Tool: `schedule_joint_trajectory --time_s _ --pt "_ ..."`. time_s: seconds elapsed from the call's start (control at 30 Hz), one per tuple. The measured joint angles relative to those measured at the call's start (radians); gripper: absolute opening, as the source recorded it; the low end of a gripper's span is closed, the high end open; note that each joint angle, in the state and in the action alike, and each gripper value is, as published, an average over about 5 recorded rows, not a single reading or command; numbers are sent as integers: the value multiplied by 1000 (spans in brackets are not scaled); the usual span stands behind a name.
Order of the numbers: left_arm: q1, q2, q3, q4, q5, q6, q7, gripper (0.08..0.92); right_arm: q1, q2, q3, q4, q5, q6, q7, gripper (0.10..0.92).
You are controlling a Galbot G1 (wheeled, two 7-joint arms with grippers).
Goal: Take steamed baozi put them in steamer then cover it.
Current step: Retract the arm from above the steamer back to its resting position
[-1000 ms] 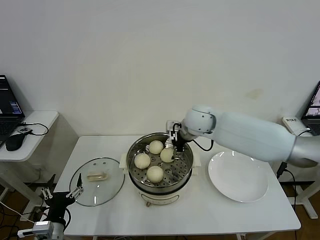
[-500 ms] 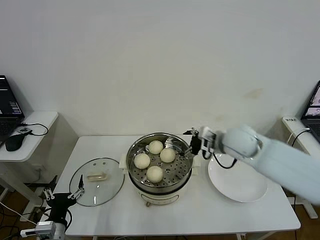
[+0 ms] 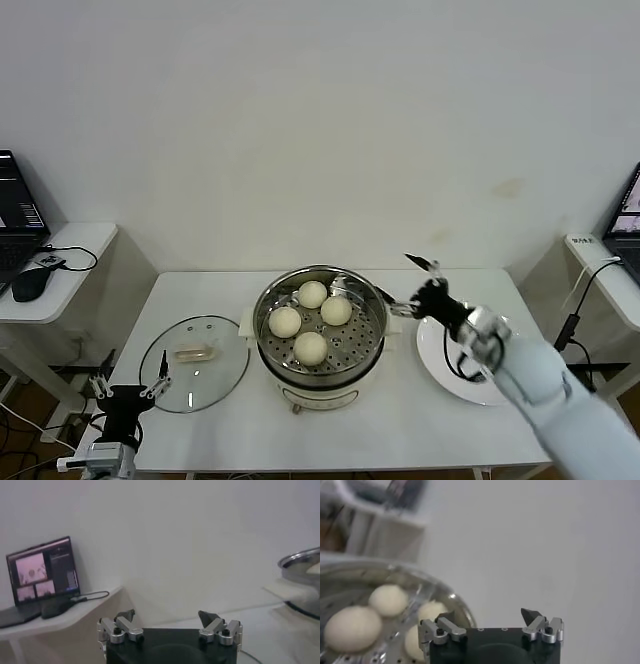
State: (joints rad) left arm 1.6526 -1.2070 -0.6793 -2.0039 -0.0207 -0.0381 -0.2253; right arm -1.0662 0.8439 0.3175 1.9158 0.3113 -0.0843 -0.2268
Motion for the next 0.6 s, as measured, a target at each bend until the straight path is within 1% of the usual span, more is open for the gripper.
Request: schedule_joint_trajectory --time_s 0.13,0.27,0.6 --pt "-20 11 -8 42 128 -39 -10 823 -189 123 188 5 -33 80 1 823" --pt "-43 27 -20 96 298 -86 -21 823 -317 238 329 19 -66 134 3 823" --pt "-113 90 -15 264 737 -147 -18 823 -465 441 515 41 -128 217 14 823"
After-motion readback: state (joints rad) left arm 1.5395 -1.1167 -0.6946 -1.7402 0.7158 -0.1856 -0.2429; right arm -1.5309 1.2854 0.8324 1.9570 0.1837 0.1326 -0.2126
